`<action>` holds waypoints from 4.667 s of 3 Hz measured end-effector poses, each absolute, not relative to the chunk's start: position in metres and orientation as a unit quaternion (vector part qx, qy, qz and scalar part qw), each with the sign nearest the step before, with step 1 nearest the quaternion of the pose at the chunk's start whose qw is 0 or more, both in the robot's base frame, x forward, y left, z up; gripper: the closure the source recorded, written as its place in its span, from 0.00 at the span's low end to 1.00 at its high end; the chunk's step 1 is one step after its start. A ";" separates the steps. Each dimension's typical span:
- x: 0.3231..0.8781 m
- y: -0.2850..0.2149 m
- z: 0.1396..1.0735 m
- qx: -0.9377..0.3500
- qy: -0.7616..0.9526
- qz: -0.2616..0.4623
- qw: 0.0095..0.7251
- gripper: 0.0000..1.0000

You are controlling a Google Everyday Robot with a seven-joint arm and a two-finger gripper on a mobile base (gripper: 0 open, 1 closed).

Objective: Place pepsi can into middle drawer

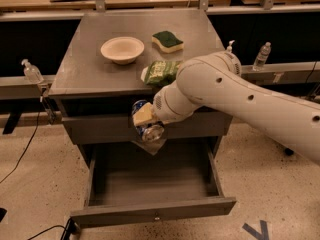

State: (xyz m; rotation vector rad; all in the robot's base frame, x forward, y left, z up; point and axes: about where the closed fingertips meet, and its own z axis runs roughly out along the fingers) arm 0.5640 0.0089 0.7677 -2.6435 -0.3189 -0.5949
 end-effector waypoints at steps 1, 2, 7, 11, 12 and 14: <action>0.559 0.011 0.736 -0.939 -0.137 -0.203 0.243 1.00; 0.552 0.010 0.707 -0.914 -0.182 -0.222 0.286 1.00; 0.566 -0.028 0.569 -0.868 -0.396 -0.211 0.214 1.00; 0.576 -0.049 0.504 -0.829 -0.486 -0.249 0.121 0.28; 0.575 -0.048 0.503 -0.829 -0.487 -0.248 0.122 0.06; 0.575 -0.048 0.502 -0.828 -0.487 -0.248 0.122 0.00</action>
Offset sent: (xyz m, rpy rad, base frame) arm -0.0258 -0.0068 -0.0940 0.1944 -0.2274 0.4311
